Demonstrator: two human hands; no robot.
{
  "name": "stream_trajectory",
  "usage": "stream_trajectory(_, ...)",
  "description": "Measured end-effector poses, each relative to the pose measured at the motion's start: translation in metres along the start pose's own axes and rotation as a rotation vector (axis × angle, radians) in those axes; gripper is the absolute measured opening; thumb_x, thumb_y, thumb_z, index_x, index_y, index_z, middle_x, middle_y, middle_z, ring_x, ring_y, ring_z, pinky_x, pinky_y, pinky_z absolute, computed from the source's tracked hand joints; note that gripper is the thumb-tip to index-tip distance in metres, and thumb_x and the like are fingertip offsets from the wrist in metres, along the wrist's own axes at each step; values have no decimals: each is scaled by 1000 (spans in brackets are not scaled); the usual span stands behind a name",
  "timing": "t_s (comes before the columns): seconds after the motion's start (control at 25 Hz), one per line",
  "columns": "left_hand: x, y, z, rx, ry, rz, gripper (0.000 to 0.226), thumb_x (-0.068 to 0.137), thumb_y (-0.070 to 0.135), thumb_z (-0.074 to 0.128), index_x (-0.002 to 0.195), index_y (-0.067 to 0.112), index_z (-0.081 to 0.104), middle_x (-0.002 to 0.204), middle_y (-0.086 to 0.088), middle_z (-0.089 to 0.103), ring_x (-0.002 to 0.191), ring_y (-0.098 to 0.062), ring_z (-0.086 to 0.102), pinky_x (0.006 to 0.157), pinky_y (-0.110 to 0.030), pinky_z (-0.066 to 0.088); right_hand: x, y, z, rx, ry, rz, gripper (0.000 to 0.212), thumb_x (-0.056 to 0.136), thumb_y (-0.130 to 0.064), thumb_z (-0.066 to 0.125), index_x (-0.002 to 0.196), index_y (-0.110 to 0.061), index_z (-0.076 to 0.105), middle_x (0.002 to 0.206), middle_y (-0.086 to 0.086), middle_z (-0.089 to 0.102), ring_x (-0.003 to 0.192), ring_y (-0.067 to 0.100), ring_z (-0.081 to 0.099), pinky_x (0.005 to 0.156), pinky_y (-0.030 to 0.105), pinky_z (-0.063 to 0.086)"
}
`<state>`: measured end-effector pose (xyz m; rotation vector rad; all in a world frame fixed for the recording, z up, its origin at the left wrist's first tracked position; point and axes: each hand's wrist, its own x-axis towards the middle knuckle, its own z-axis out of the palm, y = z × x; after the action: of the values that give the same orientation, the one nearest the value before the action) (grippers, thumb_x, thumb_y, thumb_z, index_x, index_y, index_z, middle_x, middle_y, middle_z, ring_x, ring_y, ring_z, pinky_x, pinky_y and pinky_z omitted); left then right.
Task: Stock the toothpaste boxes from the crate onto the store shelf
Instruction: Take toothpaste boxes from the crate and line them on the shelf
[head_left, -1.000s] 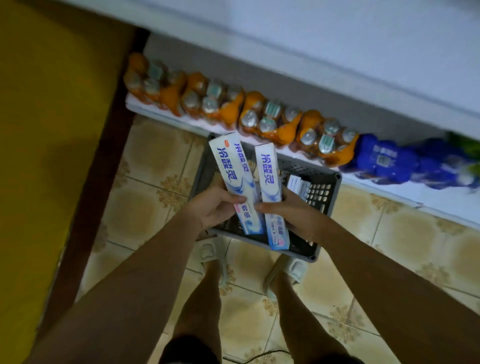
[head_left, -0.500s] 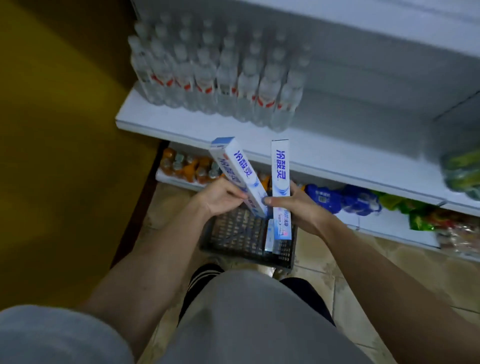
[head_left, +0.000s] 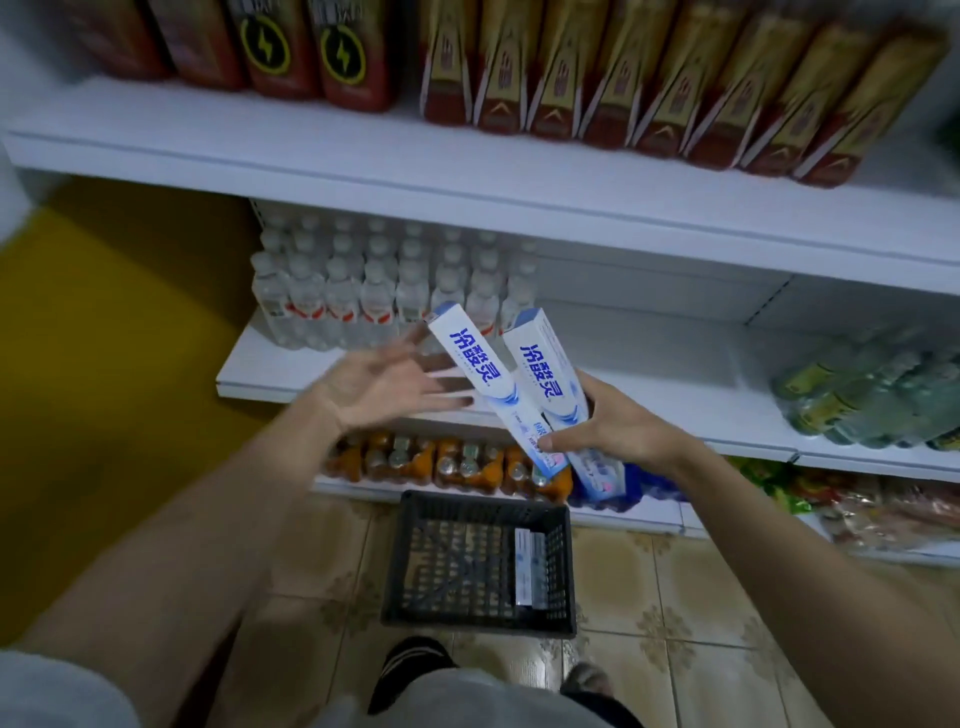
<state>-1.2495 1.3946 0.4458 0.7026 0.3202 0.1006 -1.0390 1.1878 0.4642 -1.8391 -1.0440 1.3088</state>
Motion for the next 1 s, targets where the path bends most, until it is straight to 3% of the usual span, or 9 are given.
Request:
stream_trajectory(0.08, -6, 45, 8, 221, -79, -80, 84, 69, 38, 85, 142, 18, 48, 144, -24, 48, 133, -47, 44, 105, -57, 43, -5, -10, -28, -115, 8, -24, 54, 74, -17, 85, 118, -31, 55, 108, -11, 73, 90, 7, 72, 72, 24, 58)
stream_trajectory(0.16, -3, 74, 32, 475, -23, -191, 91, 69, 50, 82, 143, 12, 46, 140, -26, 52, 129, -44, 50, 102, -50, 47, -11, -18, -52, -242, 0, -57, 53, 73, -20, 85, 115, -33, 55, 107, -12, 72, 90, 6, 71, 76, 26, 58)
stream_trajectory(0.28, 11, 91, 94, 948, 114, -245, 68, 79, 43, 72, 133, 5, 55, 129, -19, 63, 120, -30, 61, 94, -38, 55, -26, -31, -79, -326, -44, -135, 52, 74, -17, 85, 115, -30, 55, 108, -11, 72, 92, 7, 71, 76, 24, 58)
stream_trajectory(0.36, 25, 83, 144, 1275, 99, -347, 51, 84, 35, 70, 128, 12, 61, 122, -7, 69, 114, -24, 65, 90, -33, 55, -43, -36, -98, -403, -58, -189, 54, 73, -20, 85, 116, -30, 55, 109, -13, 70, 93, 4, 70, 78, 23, 57)
stream_trajectory(0.48, 47, 49, 208, 1643, 17, -518, 63, 78, 38, 80, 136, 27, 55, 129, 10, 65, 116, -12, 63, 103, -32, 47, -69, -37, -124, -523, -57, -273, 59, 71, -24, 86, 120, -30, 53, 111, -16, 67, 95, 0, 66, 81, 21, 56)
stream_trajectory(0.56, 58, 23, 239, 1725, 5, -531, 75, 76, 34, 82, 142, 29, 46, 135, 15, 58, 120, -8, 57, 107, -26, 40, -87, -33, -141, -556, -66, -305, 61, 71, -25, 85, 121, -31, 52, 112, -16, 66, 96, 1, 66, 83, 22, 56)
stream_trajectory(0.68, 60, 14, 271, 1753, 64, -523, 63, 80, 31, 79, 135, 27, 48, 126, 15, 60, 109, -6, 61, 94, -20, 46, -112, -29, -166, -557, -42, -351, 58, 72, -26, 85, 120, -31, 53, 111, -15, 65, 95, 1, 65, 81, 23, 55)
stream_trajectory(0.84, 40, 51, 318, 1831, 176, -471, 53, 79, 39, 78, 126, 30, 55, 119, 4, 65, 100, -12, 68, 83, -28, 55, -151, -59, -209, -497, 111, -461, 57, 74, -23, 84, 119, -33, 52, 108, -23, 62, 88, -13, 62, 69, 6, 45)
stream_trajectory(1.0, 0, 111, 375, 1737, 338, -313, 44, 84, 24, 75, 125, 24, 60, 115, -4, 71, 91, -16, 72, 68, -24, 56, -188, -116, -258, -478, 274, -599, 57, 71, -26, 87, 115, -28, 51, 106, -13, 67, 91, 5, 67, 80, 27, 54)
